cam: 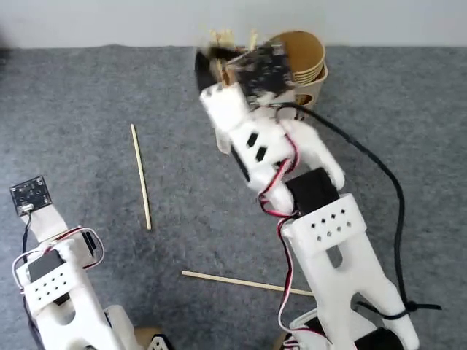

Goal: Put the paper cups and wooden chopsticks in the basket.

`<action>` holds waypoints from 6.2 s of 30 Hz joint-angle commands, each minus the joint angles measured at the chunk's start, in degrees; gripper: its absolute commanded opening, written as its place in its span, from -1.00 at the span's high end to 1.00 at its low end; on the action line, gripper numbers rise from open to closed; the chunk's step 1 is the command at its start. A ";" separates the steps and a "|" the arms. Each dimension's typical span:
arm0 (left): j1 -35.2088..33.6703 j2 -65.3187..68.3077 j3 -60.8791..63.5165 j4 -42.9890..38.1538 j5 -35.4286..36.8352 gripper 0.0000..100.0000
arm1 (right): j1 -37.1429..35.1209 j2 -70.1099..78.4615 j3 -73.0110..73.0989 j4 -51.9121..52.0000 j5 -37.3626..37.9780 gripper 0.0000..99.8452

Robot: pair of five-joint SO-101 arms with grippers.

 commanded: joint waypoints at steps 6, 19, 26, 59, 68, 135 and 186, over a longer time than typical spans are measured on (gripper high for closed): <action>0.09 -0.18 -0.31 -1.05 -0.53 0.78 | 7.69 12.09 -0.62 -27.82 0.35 0.98; 0.09 -0.09 -0.31 -1.05 -0.53 0.78 | 8.13 19.47 -0.70 -14.29 -4.66 0.57; 0.09 -0.09 -0.31 -1.05 -0.53 0.78 | 7.60 4.18 -0.62 8.75 -11.96 0.71; -0.18 0.09 -0.31 -1.05 -0.44 0.77 | -30.90 10.33 31.91 43.91 -2.64 0.63; -0.18 0.09 -0.31 -1.05 -0.44 0.77 | -31.25 10.86 36.31 34.33 -2.55 0.71; 27.52 70.95 -84.53 25.58 5.27 0.78 | 1.27 -21.49 58.11 20.35 -17.32 0.98; 33.32 83.34 -156.53 49.14 14.24 0.98 | 1.36 -20.97 58.29 20.70 -17.32 0.98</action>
